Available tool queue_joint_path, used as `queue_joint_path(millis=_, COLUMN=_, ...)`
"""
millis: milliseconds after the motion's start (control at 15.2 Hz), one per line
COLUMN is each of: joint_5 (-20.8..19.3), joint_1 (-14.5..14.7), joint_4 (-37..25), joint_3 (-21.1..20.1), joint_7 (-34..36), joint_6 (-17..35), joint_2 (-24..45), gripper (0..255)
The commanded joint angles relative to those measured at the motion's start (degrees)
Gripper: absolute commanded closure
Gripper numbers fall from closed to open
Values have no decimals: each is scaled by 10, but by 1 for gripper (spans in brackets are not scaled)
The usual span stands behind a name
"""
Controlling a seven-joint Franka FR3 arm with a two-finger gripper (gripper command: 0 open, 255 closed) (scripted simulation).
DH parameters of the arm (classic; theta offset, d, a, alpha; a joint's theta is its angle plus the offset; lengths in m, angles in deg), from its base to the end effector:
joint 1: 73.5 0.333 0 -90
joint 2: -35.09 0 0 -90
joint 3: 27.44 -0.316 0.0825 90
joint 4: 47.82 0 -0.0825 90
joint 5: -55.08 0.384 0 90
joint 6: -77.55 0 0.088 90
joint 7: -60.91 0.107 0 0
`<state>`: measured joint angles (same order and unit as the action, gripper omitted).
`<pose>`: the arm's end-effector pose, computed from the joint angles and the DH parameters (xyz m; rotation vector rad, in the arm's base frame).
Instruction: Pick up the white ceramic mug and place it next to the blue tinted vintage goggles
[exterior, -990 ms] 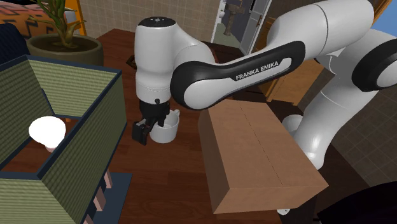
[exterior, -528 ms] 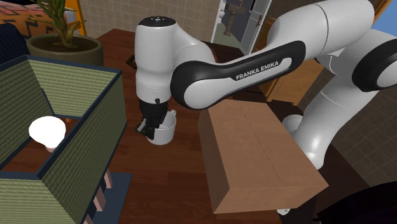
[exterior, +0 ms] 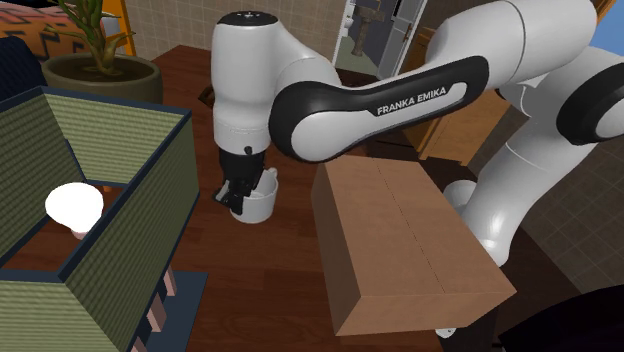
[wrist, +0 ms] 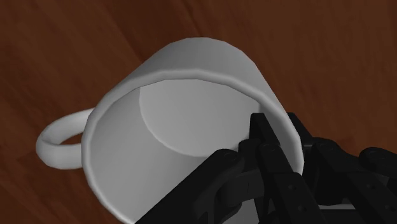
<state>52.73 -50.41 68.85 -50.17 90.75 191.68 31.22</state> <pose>0.3746 0.3864 0.4734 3.0675 0.4554 0.0823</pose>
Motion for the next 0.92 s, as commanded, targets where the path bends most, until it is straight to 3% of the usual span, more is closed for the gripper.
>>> queue_joint_path(millis=0, joint_5=1, joint_1=-1, joint_4=-12, joint_3=1, joint_7=-2, joint_6=-14, joint_2=-2, gripper=255)
queue_joint_path(millis=858, joint_5=6, joint_1=-2, joint_4=-101, joint_3=3, joint_7=-11, joint_6=-112, joint_2=-13, gripper=255)
